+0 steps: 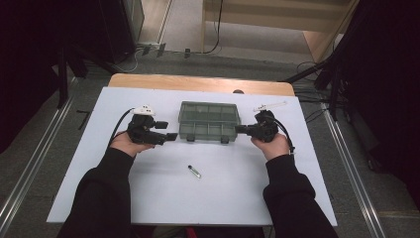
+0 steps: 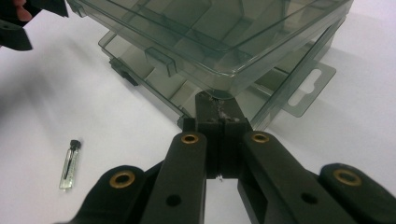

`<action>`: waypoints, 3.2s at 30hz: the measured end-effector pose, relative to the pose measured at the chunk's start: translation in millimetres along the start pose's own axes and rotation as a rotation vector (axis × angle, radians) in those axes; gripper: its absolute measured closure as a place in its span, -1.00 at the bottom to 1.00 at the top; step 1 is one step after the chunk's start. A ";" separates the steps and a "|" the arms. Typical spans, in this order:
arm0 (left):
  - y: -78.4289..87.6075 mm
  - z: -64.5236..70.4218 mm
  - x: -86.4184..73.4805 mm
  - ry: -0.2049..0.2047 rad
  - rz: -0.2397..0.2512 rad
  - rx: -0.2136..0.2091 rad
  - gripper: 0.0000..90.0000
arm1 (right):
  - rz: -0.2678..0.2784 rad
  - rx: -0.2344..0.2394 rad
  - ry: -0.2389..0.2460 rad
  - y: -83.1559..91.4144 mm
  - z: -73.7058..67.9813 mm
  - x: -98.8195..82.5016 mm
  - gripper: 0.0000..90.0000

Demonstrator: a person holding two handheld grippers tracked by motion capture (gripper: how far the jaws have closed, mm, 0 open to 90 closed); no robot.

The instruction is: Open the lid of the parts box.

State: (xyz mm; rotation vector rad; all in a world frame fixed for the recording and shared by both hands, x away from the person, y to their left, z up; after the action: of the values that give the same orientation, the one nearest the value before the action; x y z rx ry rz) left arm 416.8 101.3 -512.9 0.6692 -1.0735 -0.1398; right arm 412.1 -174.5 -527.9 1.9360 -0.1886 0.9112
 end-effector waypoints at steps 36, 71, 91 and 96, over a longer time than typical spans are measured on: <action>-34.8 -45.0 35.1 -0.031 0.015 0.062 -0.26 | 0.018 0.007 0.016 12.3 1.8 35.7 1.00; -37.1 -49.4 59.1 -0.006 0.039 0.094 0.16 | 0.101 -0.011 0.088 11.4 17.5 30.9 0.34; -38.5 -52.2 63.7 0.010 0.057 0.111 0.16 | 0.179 -0.065 0.120 -3.3 27.5 52.1 0.27; -37.7 -52.6 69.9 0.001 0.062 0.119 0.16 | 0.185 -0.076 0.121 -2.2 26.8 55.2 0.26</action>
State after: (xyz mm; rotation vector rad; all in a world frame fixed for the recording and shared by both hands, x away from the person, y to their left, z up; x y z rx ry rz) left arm 503.3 65.0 -496.8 0.7416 -1.1069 -0.0222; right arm 466.2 -182.3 -500.0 1.8087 -0.3305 1.1237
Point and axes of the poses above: each handheld gripper's, and its own axes: y roughly backward along the jaws, x roughly out of its top, z roughly to its right, the point moved 9 cm from there along -y, roughly forward along the jaws, and after that the axes turned 8 degrees about -x, right-handed, at the moved point
